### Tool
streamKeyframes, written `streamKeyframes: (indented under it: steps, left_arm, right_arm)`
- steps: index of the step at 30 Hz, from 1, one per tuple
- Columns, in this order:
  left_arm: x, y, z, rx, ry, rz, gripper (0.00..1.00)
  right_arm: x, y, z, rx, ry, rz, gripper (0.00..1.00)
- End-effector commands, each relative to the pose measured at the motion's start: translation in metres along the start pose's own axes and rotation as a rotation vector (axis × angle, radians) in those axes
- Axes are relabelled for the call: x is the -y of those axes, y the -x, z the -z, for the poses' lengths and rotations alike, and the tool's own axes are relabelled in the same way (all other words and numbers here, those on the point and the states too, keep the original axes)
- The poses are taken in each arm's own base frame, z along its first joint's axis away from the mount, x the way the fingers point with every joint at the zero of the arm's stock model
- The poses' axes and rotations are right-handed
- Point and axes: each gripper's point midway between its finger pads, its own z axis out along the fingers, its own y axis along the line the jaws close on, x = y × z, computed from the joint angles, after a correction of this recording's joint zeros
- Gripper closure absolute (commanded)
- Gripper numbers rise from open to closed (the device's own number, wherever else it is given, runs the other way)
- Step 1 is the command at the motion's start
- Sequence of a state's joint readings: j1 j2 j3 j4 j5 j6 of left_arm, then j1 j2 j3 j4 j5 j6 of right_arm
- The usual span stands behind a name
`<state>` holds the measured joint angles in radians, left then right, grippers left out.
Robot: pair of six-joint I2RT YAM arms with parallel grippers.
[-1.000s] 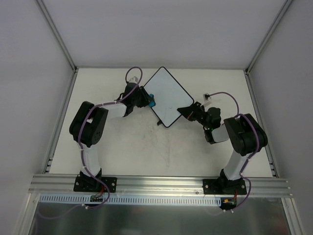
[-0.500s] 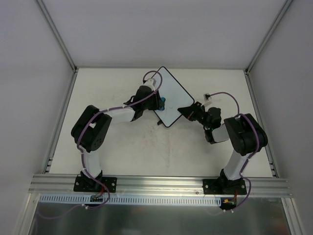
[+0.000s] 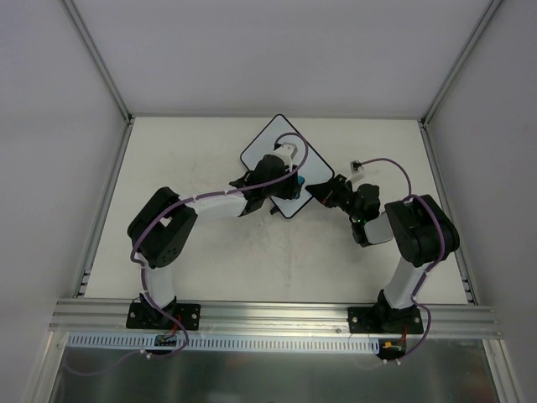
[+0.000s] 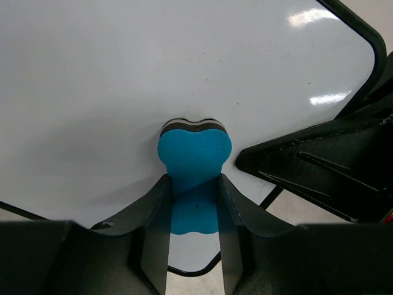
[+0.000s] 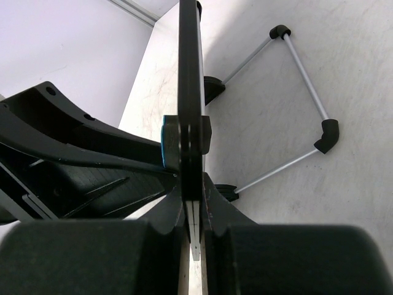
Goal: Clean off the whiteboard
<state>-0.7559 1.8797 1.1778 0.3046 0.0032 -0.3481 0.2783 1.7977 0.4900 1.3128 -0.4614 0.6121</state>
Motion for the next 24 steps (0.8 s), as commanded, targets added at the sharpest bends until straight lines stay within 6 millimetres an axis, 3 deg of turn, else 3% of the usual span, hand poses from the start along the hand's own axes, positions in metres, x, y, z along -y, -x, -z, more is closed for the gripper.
streamKeyframes:
  steps: [1,8,13,17,21,24]
  left_arm:
    - [0.002,-0.084,-0.003,-0.254,0.023,-0.030,1.00]
    - [-0.018,-0.101,-0.004,-0.301,0.074,0.119,1.00]
    - [-0.033,-0.128,0.000,-0.337,0.163,0.230,1.00]
    - [-0.040,-0.134,0.009,-0.324,0.219,0.269,1.00]
    - [-0.049,-0.126,0.024,-0.273,0.281,0.309,1.00]
    - [-0.056,-0.136,0.027,-0.282,0.313,0.331,1.00]
  right_arm:
    - [-0.040,0.016,-0.006,0.043,0.158,0.040,1.00]
    - [-0.040,0.016,-0.006,0.043,0.158,0.039,1.00]
    - [-0.041,0.016,-0.005,0.045,0.160,0.040,1.00]
    - [-0.041,0.016,-0.004,0.045,0.160,0.040,1.00]
    - [-0.041,0.017,-0.004,0.045,0.161,0.040,1.00]
    - [-0.042,0.017,-0.004,0.046,0.162,0.039,1.00]
